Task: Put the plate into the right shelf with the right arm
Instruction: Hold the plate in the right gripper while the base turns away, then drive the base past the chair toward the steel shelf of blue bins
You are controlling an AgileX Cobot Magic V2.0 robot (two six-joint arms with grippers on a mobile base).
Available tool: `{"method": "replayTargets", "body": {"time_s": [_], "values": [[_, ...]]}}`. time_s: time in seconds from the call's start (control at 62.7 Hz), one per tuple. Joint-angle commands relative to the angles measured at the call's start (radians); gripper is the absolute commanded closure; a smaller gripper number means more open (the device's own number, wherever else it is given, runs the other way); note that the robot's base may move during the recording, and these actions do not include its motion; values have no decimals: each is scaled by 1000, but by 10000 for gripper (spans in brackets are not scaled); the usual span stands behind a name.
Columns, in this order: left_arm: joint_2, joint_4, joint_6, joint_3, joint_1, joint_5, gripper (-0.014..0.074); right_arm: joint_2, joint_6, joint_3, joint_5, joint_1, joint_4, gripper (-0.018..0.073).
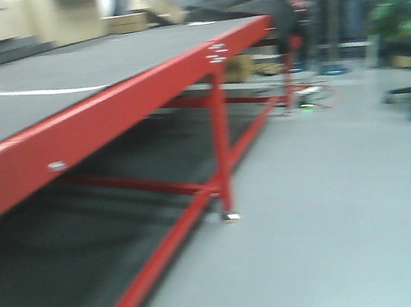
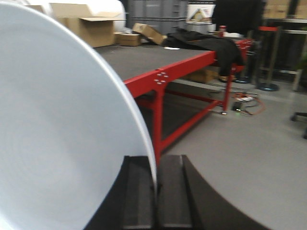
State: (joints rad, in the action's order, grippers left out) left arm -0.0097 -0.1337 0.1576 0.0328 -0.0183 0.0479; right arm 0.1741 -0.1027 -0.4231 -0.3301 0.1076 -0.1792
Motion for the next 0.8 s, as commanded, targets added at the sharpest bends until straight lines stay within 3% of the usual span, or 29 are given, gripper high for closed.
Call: {"method": "replayTargets", "body": {"time_s": [0.0, 0.782], "values": [[-10, -8, -7, 10, -2, -90, 724, 12, -5, -29, 98, -4, -5, 505], [-10, -8, -7, 10, -2, -90, 724, 12, -5, -29, 98, -4, -5, 505]]}}
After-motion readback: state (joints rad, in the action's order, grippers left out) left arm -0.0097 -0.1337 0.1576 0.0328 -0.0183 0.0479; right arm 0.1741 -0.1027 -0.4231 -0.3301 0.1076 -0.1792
